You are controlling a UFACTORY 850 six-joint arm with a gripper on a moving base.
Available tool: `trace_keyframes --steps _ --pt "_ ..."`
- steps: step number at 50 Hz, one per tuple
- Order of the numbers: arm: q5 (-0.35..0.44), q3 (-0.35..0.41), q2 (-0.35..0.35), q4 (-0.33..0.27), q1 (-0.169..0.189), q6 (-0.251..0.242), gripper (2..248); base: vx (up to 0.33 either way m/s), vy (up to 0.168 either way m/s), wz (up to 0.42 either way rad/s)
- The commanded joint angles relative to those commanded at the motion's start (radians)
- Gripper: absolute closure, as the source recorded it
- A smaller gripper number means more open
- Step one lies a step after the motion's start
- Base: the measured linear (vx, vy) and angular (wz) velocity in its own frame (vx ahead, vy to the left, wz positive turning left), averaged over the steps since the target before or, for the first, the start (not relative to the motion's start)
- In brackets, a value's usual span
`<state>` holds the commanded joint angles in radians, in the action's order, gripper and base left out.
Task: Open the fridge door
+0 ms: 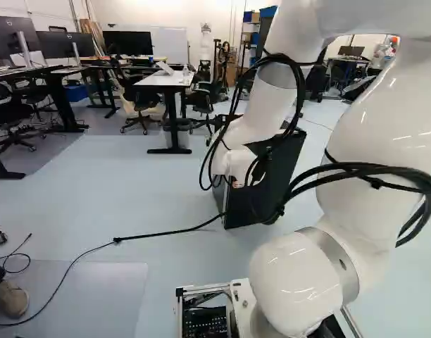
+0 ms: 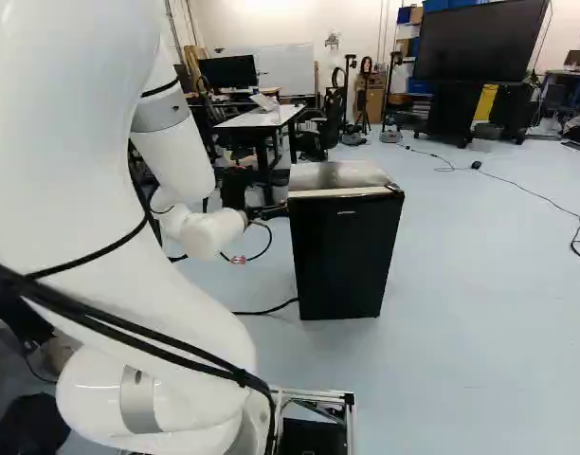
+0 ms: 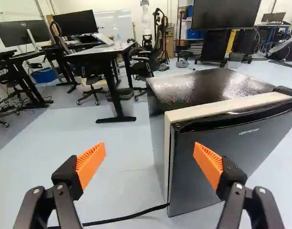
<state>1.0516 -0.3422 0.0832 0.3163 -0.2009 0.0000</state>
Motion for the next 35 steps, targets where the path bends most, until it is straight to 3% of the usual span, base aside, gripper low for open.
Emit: trace_keyframes --steps 35 --pt "0.129 -0.116 0.192 0.178 -0.058 0.0 3 0.0 0.0 0.0"
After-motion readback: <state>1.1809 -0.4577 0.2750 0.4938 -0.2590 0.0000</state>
